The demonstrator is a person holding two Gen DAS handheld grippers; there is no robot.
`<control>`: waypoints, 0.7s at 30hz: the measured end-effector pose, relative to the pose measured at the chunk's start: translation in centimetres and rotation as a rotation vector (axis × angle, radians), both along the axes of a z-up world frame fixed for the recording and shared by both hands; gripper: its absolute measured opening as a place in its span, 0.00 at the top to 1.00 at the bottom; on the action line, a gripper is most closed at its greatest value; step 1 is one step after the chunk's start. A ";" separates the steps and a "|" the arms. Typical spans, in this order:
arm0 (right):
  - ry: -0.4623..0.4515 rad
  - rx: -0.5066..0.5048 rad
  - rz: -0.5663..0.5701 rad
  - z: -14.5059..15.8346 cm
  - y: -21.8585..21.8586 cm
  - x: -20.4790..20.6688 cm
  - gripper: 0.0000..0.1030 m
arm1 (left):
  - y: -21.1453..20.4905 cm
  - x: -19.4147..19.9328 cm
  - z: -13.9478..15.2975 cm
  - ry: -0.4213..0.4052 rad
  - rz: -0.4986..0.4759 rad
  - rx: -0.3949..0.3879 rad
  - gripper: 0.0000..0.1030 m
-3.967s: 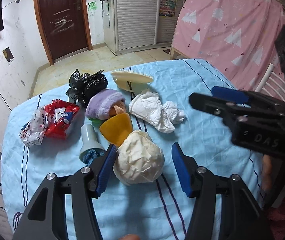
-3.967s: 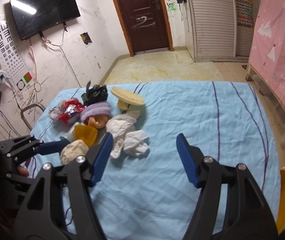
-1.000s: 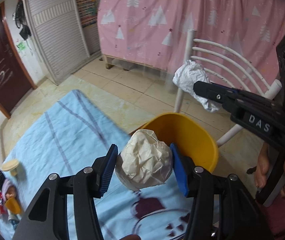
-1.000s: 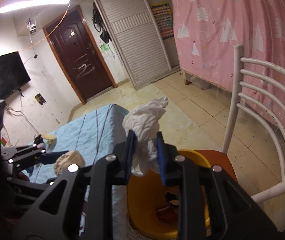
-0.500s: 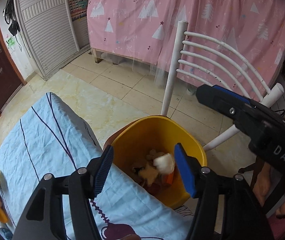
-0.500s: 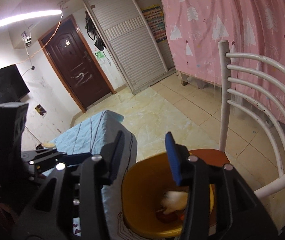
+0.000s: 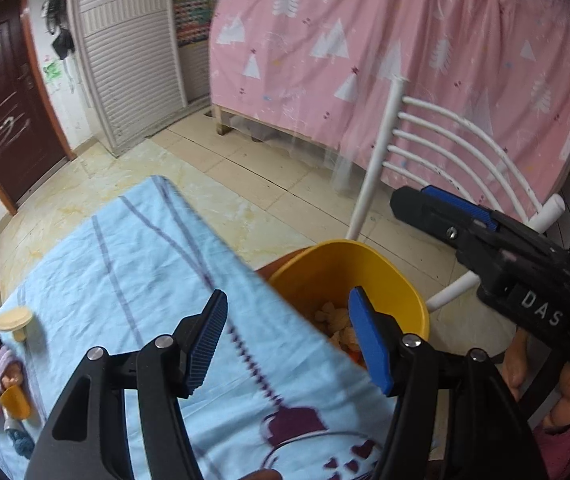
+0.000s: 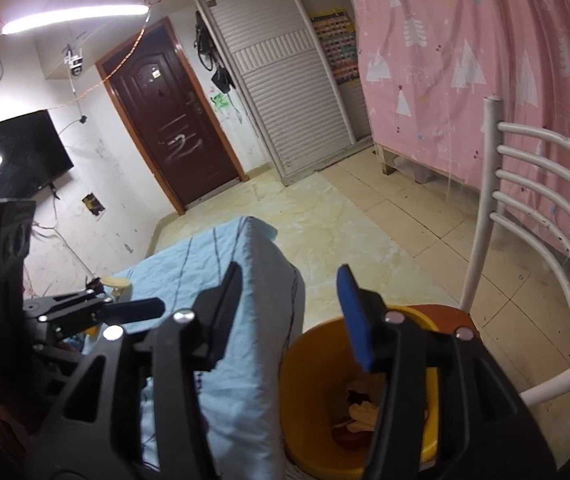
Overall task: Collect trash
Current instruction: 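Bring both open tools back over the remaining items on the bedsheet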
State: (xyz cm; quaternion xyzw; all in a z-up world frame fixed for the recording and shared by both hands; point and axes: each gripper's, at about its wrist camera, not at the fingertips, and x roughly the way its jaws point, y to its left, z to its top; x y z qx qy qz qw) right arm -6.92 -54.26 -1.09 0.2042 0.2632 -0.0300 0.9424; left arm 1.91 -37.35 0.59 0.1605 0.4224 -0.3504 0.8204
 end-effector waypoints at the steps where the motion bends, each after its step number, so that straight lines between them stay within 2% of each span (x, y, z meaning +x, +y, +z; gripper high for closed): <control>1: 0.000 -0.005 0.012 0.1 0.7 0.3 0.53 | 0.7 0.1 0.2 -0.004 0.011 -0.005 0.46; 16: 0.024 -0.084 0.176 1.7 10.6 4.5 0.52 | 13.4 3.6 2.0 -0.043 0.230 -0.068 0.43; 18: 0.026 -0.090 0.200 1.8 12.0 5.2 0.46 | 15.2 4.0 2.1 -0.047 0.261 -0.071 0.41; 21: 0.033 -0.100 0.242 1.8 14.2 6.2 0.45 | 18.3 4.6 2.1 -0.054 0.313 -0.075 0.41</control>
